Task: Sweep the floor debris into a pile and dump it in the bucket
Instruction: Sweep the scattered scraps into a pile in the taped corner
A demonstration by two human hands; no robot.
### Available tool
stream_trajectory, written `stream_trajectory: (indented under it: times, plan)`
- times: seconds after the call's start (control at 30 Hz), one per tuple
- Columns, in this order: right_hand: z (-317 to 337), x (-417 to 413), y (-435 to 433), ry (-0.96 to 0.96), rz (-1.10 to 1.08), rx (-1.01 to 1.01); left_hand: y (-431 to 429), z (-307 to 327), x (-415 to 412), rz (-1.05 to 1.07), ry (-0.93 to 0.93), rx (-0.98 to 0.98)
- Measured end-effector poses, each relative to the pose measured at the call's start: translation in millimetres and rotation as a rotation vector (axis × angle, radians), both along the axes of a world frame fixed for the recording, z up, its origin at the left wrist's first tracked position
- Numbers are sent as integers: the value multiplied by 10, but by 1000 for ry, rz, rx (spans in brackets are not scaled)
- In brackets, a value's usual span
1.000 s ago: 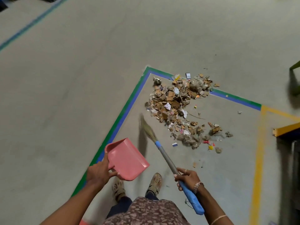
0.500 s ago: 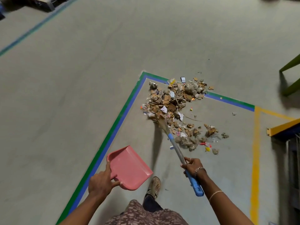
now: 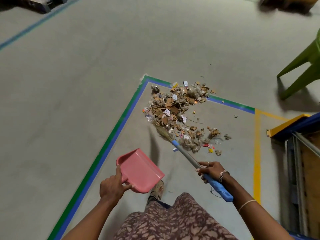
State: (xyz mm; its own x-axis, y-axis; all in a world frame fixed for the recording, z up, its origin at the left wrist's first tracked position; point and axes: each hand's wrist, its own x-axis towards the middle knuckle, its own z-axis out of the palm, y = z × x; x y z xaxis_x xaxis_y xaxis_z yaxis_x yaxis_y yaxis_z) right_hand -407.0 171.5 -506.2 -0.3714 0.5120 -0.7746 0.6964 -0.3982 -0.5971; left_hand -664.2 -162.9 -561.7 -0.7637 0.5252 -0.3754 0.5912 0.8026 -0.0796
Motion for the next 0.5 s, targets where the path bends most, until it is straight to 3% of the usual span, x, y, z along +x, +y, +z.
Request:
stream_trajectory:
  times: [0.33,0.5]
  plan:
    - [-92,876,-183,-238,257,-90,-748,-100,1065,218,-93,44]
    - [-223,784,-161,-330,338,42,-1002,-76,1501,272,-138,70]
